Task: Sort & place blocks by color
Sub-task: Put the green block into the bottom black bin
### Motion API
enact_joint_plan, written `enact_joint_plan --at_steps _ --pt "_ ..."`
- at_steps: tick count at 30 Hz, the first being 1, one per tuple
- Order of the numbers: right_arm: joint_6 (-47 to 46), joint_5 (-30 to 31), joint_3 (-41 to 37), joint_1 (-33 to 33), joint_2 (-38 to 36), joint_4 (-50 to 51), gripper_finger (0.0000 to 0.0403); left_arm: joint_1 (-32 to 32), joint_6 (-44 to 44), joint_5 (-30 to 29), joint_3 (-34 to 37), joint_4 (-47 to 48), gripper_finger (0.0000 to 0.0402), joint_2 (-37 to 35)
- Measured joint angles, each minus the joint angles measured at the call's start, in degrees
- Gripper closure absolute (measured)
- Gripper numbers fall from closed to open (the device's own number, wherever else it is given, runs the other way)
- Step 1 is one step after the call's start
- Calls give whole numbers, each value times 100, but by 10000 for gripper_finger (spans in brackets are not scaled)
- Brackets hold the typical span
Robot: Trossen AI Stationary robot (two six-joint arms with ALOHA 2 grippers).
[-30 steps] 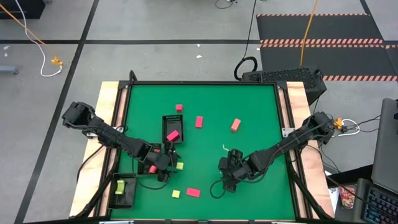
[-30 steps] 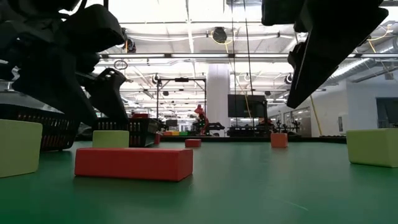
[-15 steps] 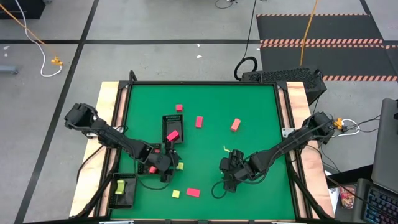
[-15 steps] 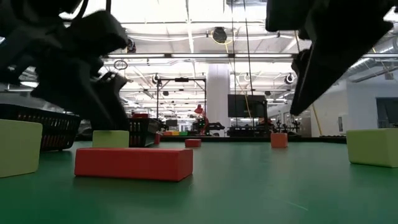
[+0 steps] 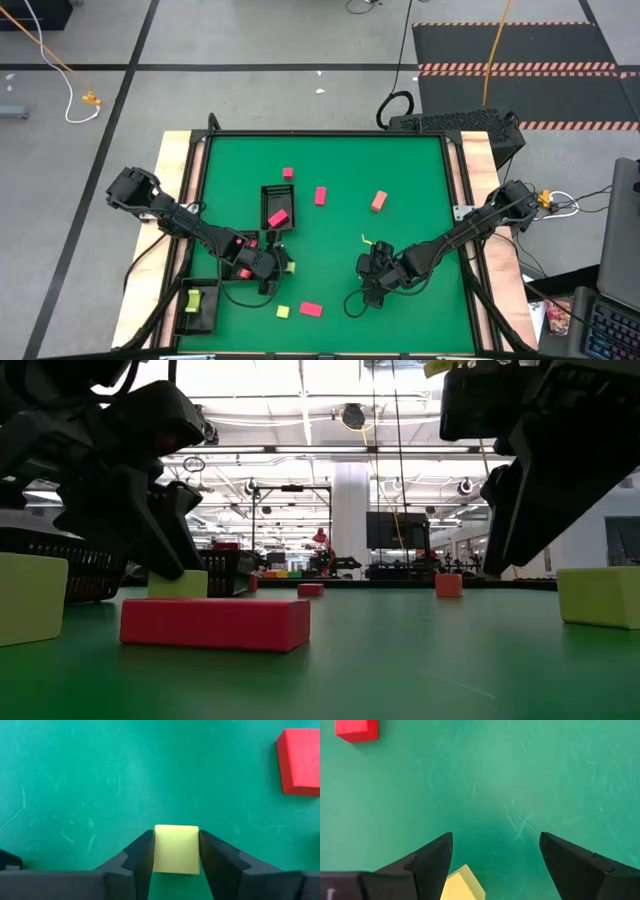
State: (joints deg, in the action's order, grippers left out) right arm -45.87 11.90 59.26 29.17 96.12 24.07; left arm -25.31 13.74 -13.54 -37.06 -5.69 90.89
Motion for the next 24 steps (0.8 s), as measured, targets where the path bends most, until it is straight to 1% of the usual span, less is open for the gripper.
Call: enact_joint_plan --at_steps 2,5,8,10,11,16,20,22,24 --pt "-33 0 -6 0 0 -2 112 3 -2 -11 0 -29 270 -1" --pt "-62 0 -6 0 0 -17 112 3 -7 -22 -11 -93 306 -11" --pt "-63 -2 -6 0 0 -24 112 3 -18 -15 -11 -64 350 -68" --pt "-63 -1 -6 5 0 -28 112 5 -84 101 -7 -46 384 -153" --pt "-63 -2 -6 14 0 -34 112 4 -125 148 -1 -23 393 -219" --pt "-151 -17 -6 22 0 -64 112 3 -160 174 4 80 392 -592" --pt "-151 -17 -6 20 0 -78 112 3 -414 338 4 104 392 -679" --pt "-151 -19 -6 22 0 -91 112 1 -471 352 4 147 381 -673" --pt "-151 -20 -6 22 0 -146 112 5 -475 352 4 192 356 -653"
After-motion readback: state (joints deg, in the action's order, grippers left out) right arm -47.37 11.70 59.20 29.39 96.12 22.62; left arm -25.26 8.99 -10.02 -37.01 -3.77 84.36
